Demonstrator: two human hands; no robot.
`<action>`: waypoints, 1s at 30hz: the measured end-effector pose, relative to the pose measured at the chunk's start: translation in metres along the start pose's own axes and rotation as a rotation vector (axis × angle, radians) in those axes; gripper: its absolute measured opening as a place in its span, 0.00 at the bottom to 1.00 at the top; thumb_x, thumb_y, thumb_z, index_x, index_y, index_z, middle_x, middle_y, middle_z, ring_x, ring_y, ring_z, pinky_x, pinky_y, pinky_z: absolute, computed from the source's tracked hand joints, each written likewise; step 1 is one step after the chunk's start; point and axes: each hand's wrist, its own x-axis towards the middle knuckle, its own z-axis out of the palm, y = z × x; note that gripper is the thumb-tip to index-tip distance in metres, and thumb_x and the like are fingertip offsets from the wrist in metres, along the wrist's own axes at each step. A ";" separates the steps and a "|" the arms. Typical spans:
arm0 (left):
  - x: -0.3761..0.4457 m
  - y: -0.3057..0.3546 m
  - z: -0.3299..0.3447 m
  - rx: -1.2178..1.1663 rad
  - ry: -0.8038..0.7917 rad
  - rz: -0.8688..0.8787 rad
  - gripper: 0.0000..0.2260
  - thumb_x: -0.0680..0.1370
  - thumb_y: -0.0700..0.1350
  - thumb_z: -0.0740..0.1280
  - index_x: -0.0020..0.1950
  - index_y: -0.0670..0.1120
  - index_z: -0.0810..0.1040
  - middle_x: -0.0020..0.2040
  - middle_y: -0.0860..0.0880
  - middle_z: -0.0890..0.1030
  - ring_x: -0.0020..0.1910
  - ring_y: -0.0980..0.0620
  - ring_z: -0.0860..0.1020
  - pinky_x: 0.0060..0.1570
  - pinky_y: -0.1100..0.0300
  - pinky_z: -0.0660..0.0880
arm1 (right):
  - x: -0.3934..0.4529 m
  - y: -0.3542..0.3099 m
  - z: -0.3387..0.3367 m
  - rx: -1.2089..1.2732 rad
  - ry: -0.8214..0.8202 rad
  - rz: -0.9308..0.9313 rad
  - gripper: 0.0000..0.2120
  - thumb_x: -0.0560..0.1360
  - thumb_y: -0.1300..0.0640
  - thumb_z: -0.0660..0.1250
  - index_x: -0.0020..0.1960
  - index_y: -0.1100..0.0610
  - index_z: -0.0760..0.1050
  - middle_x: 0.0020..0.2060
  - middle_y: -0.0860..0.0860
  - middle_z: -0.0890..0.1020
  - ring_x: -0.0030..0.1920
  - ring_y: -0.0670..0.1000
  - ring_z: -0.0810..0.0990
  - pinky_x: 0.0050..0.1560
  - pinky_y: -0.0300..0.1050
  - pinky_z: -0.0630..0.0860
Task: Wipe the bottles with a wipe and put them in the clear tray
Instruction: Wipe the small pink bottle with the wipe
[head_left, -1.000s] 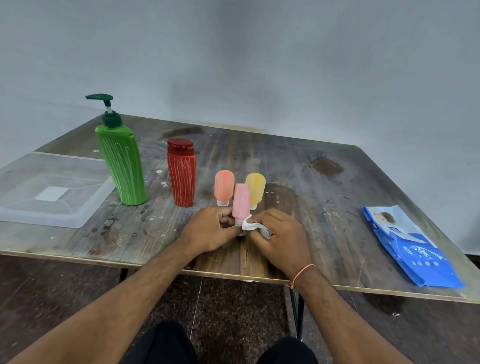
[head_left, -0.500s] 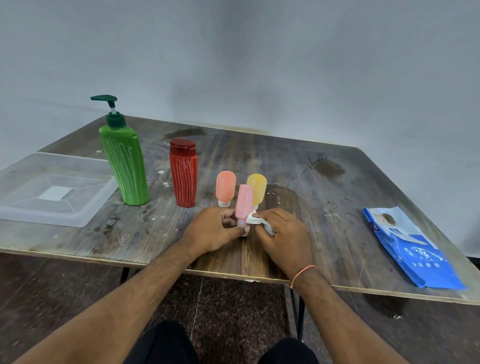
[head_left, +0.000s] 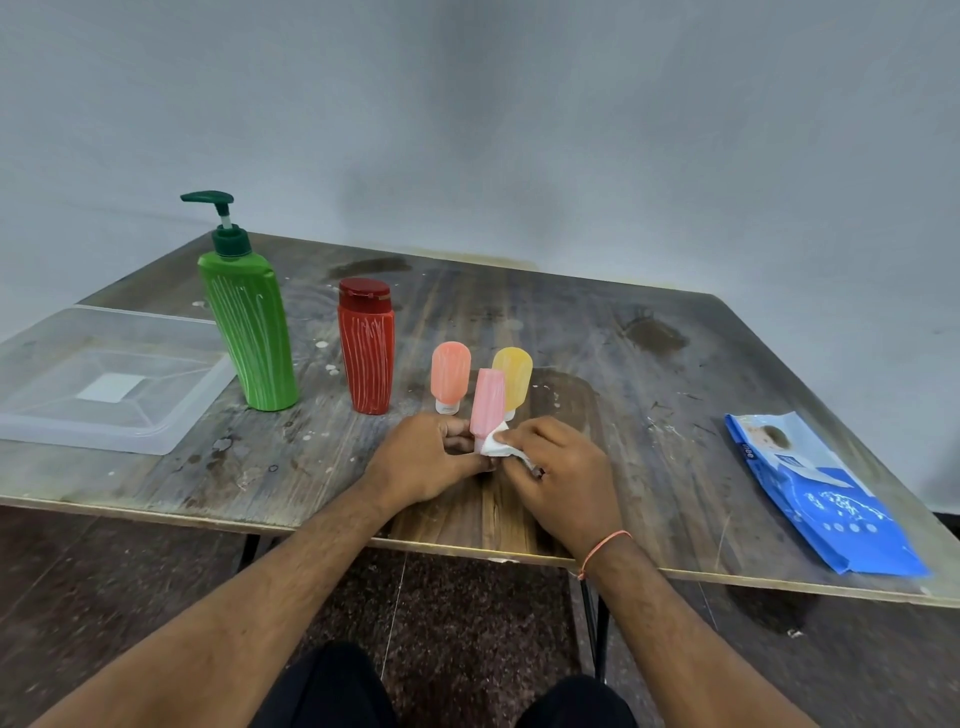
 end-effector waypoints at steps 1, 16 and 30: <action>0.000 0.000 0.000 0.008 0.007 -0.008 0.17 0.72 0.57 0.79 0.60 0.58 0.86 0.47 0.63 0.87 0.49 0.65 0.85 0.59 0.49 0.82 | 0.000 0.000 0.000 0.000 0.000 0.003 0.09 0.76 0.60 0.78 0.56 0.55 0.88 0.50 0.48 0.86 0.49 0.48 0.84 0.48 0.43 0.81; -0.001 0.003 0.001 0.089 0.046 -0.022 0.20 0.67 0.64 0.80 0.55 0.59 0.88 0.45 0.63 0.87 0.45 0.64 0.84 0.52 0.50 0.83 | 0.000 0.000 0.000 -0.007 0.052 0.035 0.09 0.75 0.63 0.76 0.55 0.57 0.87 0.49 0.50 0.85 0.48 0.50 0.84 0.49 0.44 0.81; -0.002 0.009 0.002 0.192 0.065 -0.003 0.22 0.67 0.72 0.69 0.52 0.61 0.88 0.41 0.63 0.86 0.41 0.63 0.83 0.46 0.50 0.82 | 0.001 -0.005 -0.001 0.015 0.073 -0.011 0.08 0.74 0.62 0.76 0.52 0.55 0.88 0.45 0.48 0.84 0.45 0.49 0.83 0.45 0.42 0.78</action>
